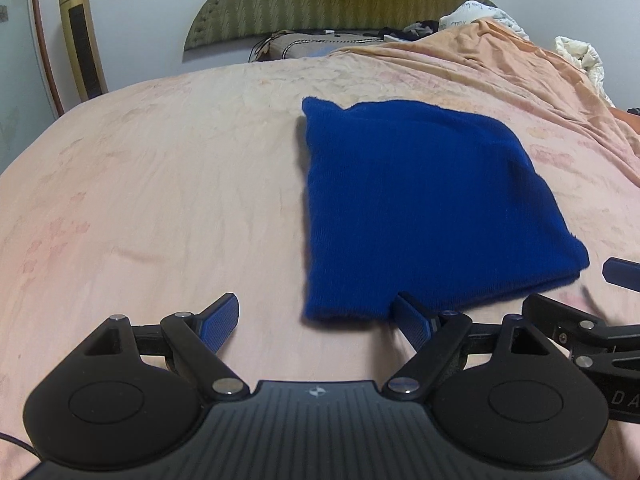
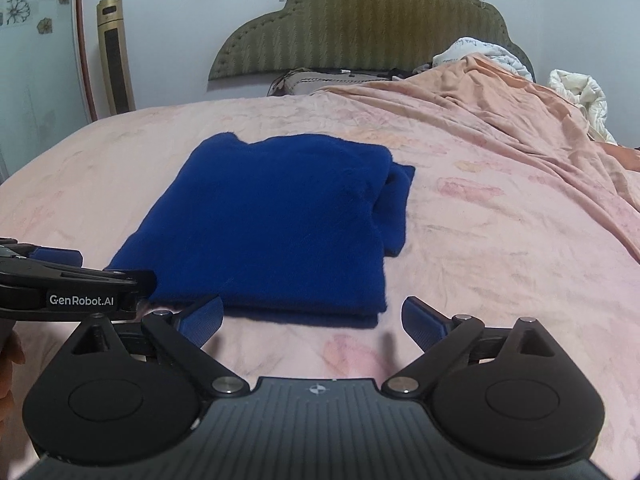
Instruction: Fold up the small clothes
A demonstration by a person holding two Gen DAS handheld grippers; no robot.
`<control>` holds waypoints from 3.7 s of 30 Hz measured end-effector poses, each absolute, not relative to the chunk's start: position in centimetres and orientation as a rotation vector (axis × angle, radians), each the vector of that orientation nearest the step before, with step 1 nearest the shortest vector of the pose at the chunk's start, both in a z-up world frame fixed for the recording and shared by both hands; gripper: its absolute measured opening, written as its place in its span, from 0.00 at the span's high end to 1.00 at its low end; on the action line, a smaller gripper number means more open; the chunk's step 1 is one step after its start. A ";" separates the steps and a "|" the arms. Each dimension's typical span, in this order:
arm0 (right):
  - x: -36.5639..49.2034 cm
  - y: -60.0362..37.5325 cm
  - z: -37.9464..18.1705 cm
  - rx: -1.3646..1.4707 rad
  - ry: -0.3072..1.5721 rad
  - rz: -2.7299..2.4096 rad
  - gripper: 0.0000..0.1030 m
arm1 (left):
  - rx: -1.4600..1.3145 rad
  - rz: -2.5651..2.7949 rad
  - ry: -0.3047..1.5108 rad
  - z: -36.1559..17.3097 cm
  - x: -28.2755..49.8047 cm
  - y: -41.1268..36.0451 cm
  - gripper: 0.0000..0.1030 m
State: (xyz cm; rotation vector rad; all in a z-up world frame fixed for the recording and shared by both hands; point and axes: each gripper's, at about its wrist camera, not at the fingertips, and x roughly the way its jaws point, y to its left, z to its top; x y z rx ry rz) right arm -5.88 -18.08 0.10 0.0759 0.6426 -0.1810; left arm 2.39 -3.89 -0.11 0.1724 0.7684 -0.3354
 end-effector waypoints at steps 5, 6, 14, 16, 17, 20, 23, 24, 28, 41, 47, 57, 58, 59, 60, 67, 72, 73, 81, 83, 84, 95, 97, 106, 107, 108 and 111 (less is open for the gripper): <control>-6.2 -17.1 -0.2 0.051 0.656 -0.179 0.05 | 0.190 -0.335 0.784 -0.9 1.7 -3.6 0.17; -6.3 -17.0 -0.2 0.045 0.658 -0.180 0.05 | 0.190 -0.334 0.781 -1.0 1.6 -3.6 0.17; -7.3 -16.8 -1.1 0.039 0.677 -0.201 0.04 | 0.175 -0.328 0.764 -1.1 0.8 -3.3 0.17; -7.5 -17.1 -1.3 0.048 0.682 -0.207 0.04 | 0.169 -0.325 0.759 -1.2 0.7 -3.2 0.17; -7.6 -17.2 -1.3 0.051 0.682 -0.208 0.04 | 0.167 -0.323 0.758 -1.3 0.6 -3.2 0.17; -7.8 -17.3 -1.4 0.050 0.680 -0.208 0.04 | 0.161 -0.319 0.750 -1.4 0.5 -3.1 0.17; -7.9 -17.4 -1.5 0.054 0.676 -0.204 0.04 | 0.164 -0.311 0.738 -1.7 0.4 -3.1 0.13; -7.9 -17.4 -1.6 0.059 0.675 -0.201 0.03 | 0.163 -0.308 0.734 -1.8 0.4 -3.1 0.12; -7.9 -18.0 -2.1 0.094 0.681 -0.195 0.03 | 0.153 -0.306 0.725 -1.9 0.3 -3.0 0.10; -7.4 -18.7 -2.6 0.069 0.658 -0.183 0.01 | 0.138 -0.313 0.677 -2.5 -0.5 -2.5 0.07; -7.4 -19.4 -3.1 0.091 0.653 -0.168 0.00 | 0.143 -0.308 0.671 -2.6 -0.6 -2.7 0.06; -7.4 -19.6 -3.2 0.099 0.651 -0.163 0.00 | 0.142 -0.308 0.671 -2.6 -0.6 -2.6 0.05; -7.5 -19.6 -3.2 0.099 0.650 -0.163 0.00 | 0.142 -0.309 0.672 -2.6 -0.6 -2.6 0.04; -7.5 -19.5 -3.3 0.100 0.650 -0.162 0.00 | 0.142 -0.308 0.672 -2.6 -0.6 -2.6 0.04; -7.5 -19.5 -3.3 0.100 0.649 -0.162 0.00 | 0.142 -0.308 0.672 -2.6 -0.6 -2.6 0.04; -7.4 -19.5 -3.3 0.100 0.649 -0.160 0.00 | 0.132 -0.308 0.678 -2.7 -0.5 -2.5 0.01; -7.4 -19.5 -3.3 0.100 0.649 -0.161 0.00 | 0.131 -0.308 0.678 -2.7 -0.4 -2.4 0.00; -7.4 -19.5 -3.3 0.100 0.649 -0.161 0.00 | 0.130 -0.308 0.678 -2.7 -0.4 -2.4 0.00; -7.4 -19.5 -3.3 0.097 0.649 -0.163 0.00 | 0.131 -0.313 0.676 -2.6 -0.5 -2.5 0.00; -7.5 -19.5 -3.3 0.099 0.646 -0.166 0.00 | 0.133 -0.314 0.675 -2.5 -0.5 -2.5 0.00; -7.5 -19.5 -3.3 0.100 0.645 -0.166 0.00 | 0.137 -0.314 0.678 -2.5 -0.5 -2.5 0.00; -8.4 -19.7 -2.4 0.175 0.596 -0.170 0.01 | 0.147 -0.322 0.695 -1.9 -1.2 -2.1 0.00; -8.4 -19.2 -2.2 0.143 0.603 -0.179 0.01 | 0.145 -0.314 0.696 -1.8 -1.2 -2.1 0.00; -8.5 -18.4 -1.6 0.084 0.610 -0.180 0.01 | 0.157 -0.299 0.698 -1.5 -1.4 -2.1 0.00; -8.5 -18.3 -1.6 0.082 0.611 -0.180 0.01 | 0.158 -0.300 0.699 -1.5 -1.5 -2.1 0.00; -8.5 -18.3 -1.6 0.084 0.611 -0.180 0.00 | 0.158 -0.300 0.700 -1.5 -1.5 -2.1 0.00; -8.5 -18.2 -1.6 0.084 0.615 -0.178 0.01 | 0.157 -0.301 0.701 -1.5 -1.5 -2.1 0.00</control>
